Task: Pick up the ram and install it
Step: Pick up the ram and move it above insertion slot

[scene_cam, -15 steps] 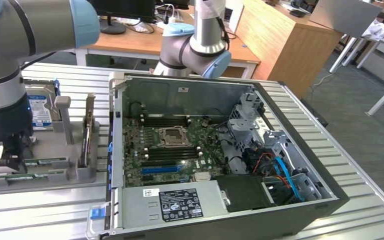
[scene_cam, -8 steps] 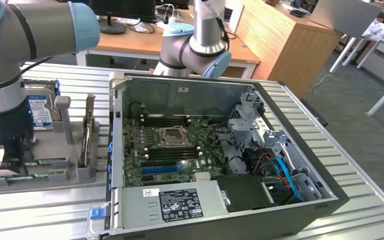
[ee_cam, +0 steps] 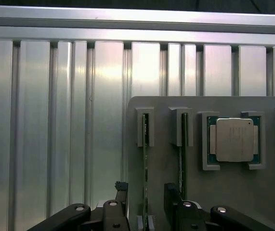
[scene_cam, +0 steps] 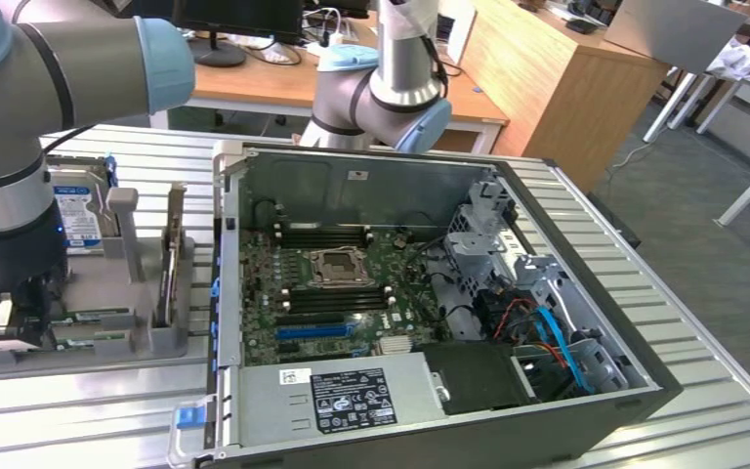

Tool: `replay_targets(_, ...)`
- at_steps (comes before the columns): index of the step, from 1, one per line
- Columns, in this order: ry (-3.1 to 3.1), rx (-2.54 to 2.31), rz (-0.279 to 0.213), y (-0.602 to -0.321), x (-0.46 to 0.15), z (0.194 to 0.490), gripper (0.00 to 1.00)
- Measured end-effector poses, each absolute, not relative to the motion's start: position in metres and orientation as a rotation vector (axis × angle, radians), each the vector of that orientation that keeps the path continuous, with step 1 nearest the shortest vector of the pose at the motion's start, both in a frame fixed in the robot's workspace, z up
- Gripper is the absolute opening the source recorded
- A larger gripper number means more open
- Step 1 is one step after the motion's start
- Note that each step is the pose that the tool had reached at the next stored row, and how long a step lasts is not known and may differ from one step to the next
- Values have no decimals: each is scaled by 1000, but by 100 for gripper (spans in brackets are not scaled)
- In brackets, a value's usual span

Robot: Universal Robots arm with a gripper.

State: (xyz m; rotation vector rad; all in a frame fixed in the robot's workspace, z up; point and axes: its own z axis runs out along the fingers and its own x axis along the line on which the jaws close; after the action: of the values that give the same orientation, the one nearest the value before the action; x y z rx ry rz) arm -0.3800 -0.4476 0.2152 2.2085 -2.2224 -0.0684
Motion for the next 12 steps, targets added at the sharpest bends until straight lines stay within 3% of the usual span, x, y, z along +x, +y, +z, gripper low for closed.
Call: replay_targets(12, -2222, 2209, -68, -448, -374, 215, 43)
